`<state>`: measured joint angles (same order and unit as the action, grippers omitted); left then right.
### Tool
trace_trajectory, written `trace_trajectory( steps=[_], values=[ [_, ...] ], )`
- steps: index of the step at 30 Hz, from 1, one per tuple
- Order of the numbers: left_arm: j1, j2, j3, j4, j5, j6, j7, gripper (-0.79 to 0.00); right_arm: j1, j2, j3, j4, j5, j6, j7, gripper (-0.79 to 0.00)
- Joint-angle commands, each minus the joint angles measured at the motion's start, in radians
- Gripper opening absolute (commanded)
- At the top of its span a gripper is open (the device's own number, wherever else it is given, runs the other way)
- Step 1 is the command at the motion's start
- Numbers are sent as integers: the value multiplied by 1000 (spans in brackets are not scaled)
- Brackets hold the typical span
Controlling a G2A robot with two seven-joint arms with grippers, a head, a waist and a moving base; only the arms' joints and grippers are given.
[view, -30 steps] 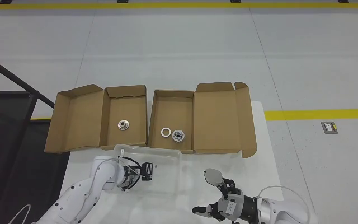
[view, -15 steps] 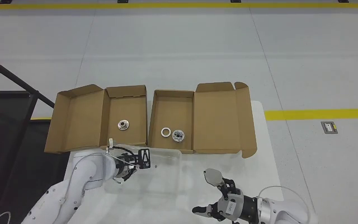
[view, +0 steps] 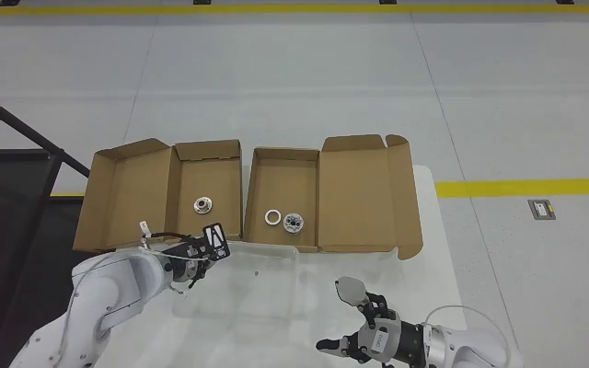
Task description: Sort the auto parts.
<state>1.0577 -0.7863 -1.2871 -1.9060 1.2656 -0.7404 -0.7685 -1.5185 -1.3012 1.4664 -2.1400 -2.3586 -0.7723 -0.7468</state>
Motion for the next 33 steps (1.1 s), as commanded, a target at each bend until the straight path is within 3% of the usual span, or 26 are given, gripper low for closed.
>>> trace_trajectory(
  steps=[1, 7, 9, 13, 16, 21, 27, 33],
  values=[
    [0, 0, 0, 0, 0, 0, 0, -785, 0, 0, 0, 0, 0, 0, 0, 0],
    [0, 0, 0, 0, 0, 0, 0, -785, 0, 0, 0, 0, 0, 0, 0, 0],
    [-10, -4, -17, 39, -50, 42, 43, -785, 0, 0, 0, 0, 0, 0, 0, 0],
    [-115, -16, -24, 171, -181, 103, 46, -785, 0, 0, 0, 0, 0, 0, 0, 0],
    [-234, -35, 30, 312, -262, 134, 20, -785, 0, 0, 0, 0, 0, 0, 0, 0],
    [-442, -83, 166, 567, -365, 130, 12, -785, 0, 0, 0, 0, 0, 0, 0, 0],
    [-662, -162, 341, 870, -427, 111, 6, -785, 0, 0, 0, 0, 0, 0, 0, 0],
    [-783, -247, 492, 1082, -400, 77, 67, -785, 0, 0, 0, 0, 0, 0, 0, 0]
  ],
)
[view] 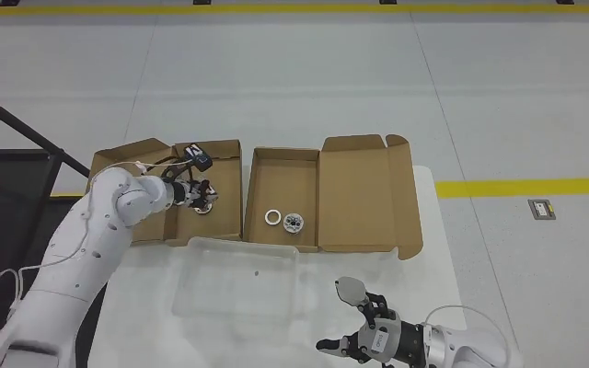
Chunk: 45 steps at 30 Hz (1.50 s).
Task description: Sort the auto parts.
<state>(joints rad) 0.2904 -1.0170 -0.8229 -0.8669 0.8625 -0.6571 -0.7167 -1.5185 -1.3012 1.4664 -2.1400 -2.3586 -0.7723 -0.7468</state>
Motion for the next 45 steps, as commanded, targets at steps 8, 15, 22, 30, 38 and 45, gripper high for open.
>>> trace_trajectory(
  steps=[8, 15, 22, 30, 38, 45],
  values=[
    [-76, -113, 156, 224, 70, 27, 79, -696, 0, 0, 0, 0, 0, 0, 0, 0],
    [-107, -176, 203, 336, 103, 49, 139, -329, 0, 0, 0, 0, 0, 0, 0, 0],
    [-130, -212, 215, 413, 123, 33, 180, -142, 0, 0, 0, 0, 0, 0, 0, 0],
    [-159, -217, 188, 454, 119, -43, 255, -37, 0, 0, 0, 0, 0, 0, 0, 0],
    [-165, -157, 111, 417, 105, -256, 377, 0, 0, 0, 0, 0, 0, 0, 0, 0],
    [-51, -43, 14, 180, 105, -355, 507, 0, 0, 0, 0, 0, 0, 0, 0, 0]
  ],
)
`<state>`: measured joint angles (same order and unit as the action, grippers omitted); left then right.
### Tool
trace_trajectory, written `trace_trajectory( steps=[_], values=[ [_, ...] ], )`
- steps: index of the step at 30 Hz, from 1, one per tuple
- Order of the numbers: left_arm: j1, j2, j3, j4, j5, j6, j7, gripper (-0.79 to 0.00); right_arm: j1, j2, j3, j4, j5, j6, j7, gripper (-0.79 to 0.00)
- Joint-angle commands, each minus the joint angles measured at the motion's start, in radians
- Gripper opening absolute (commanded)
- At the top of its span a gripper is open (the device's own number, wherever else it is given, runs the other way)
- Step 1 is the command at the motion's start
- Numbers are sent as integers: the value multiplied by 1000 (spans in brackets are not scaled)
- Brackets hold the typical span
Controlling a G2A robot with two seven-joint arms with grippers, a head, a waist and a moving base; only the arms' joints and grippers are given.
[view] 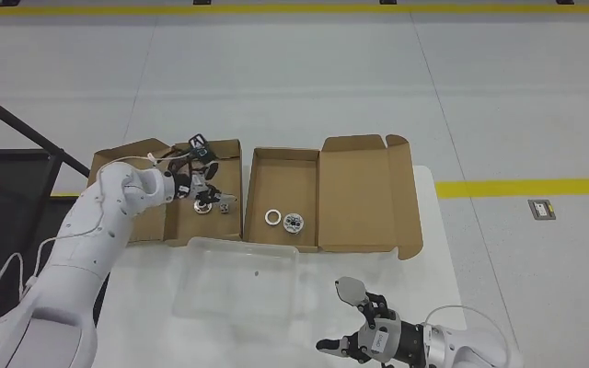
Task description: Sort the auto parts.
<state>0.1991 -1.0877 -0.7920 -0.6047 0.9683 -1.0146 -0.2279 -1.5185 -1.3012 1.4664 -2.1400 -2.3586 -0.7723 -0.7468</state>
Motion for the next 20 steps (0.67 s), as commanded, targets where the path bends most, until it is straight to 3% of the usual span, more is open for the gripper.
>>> trace_trajectory(
  steps=[1, 10, 13, 14, 20],
  values=[
    [72, 52, -33, -145, -2, 2, 27, 0, 0, 0, 0, 0, 0, 0, 0, 0],
    [471, 287, -267, -757, -119, 2, 72, 0, 0, 0, 0, 0, 0, 0, 0, 0],
    [602, 355, -345, -894, -134, 2, 139, 0, 0, 0, 0, 0, 0, 0, 0, 0],
    [626, 368, -359, -916, -131, 2, 156, 0, 0, 0, 0, 0, 0, 0, 0, 0],
    [627, 368, -359, -916, -131, 2, 157, -1, 0, 0, 0, 0, 0, 0, 0, -1]
  ],
)
